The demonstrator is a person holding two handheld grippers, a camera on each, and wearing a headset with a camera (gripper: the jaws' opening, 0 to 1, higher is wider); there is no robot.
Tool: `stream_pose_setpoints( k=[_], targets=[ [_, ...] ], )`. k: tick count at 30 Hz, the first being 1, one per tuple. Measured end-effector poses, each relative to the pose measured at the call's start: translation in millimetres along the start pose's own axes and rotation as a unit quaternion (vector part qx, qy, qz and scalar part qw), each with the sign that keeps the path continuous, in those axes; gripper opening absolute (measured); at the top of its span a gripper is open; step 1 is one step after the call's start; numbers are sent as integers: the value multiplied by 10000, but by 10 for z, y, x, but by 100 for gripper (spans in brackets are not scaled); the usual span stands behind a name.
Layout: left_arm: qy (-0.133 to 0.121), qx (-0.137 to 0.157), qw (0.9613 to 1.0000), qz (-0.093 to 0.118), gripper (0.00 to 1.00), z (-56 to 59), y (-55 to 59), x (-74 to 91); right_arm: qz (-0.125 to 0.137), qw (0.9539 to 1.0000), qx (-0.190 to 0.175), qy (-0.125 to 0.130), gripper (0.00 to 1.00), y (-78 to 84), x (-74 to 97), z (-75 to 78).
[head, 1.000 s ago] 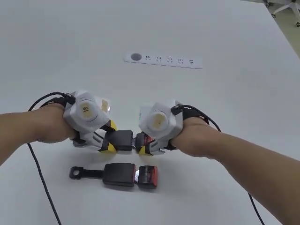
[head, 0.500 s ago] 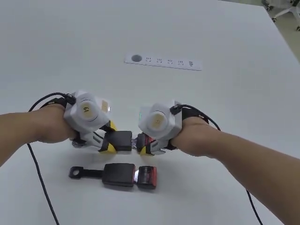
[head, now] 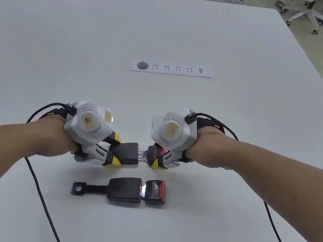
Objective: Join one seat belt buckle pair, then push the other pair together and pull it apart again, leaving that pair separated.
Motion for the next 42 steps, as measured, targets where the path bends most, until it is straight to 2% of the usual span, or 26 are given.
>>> stream_pose_setpoints(
  k=[9,15,22,26,34,36,40,42],
  targets=[
    [-16,11,10000,-24,33,-36,21,-16,-111,9998,-150,115,31,286,180,-29],
    [-38,37,10000,-45,33,-7,0,-4,-195,9992,-319,171,32,506,285,-84],
    [-54,33,10000,-77,33,7,-10,2,-314,9987,-365,144,32,729,394,-169],
    [-62,33,9999,-96,33,-5,-5,-1,-369,9984,-417,109,32,857,389,-170],
    [-74,0,9999,-89,34,-10,1,1,-352,9980,-531,27,32,847,444,-203],
    [-79,19,9999,-71,34,-5,-4,2,-346,9977,-576,8,33,885,390,-206],
    [-74,59,9999,-48,34,-2,-7,3,-348,9974,-624,-7,34,842,451,-203],
    [-69,86,9999,-59,34,-24,0,3,-365,9974,-618,27,36,884,428,-173]
  ],
)
Point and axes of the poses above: the centre of the closed fingertips' face, and the gripper's own axes: x roughly backward along the fingers, z roughly to its right, y roughly out of its underside, the point moved 2 cm from there along x, roughly backward along the fingers, and after that the axes turned 14 degrees about x, right-handed, at the moved point
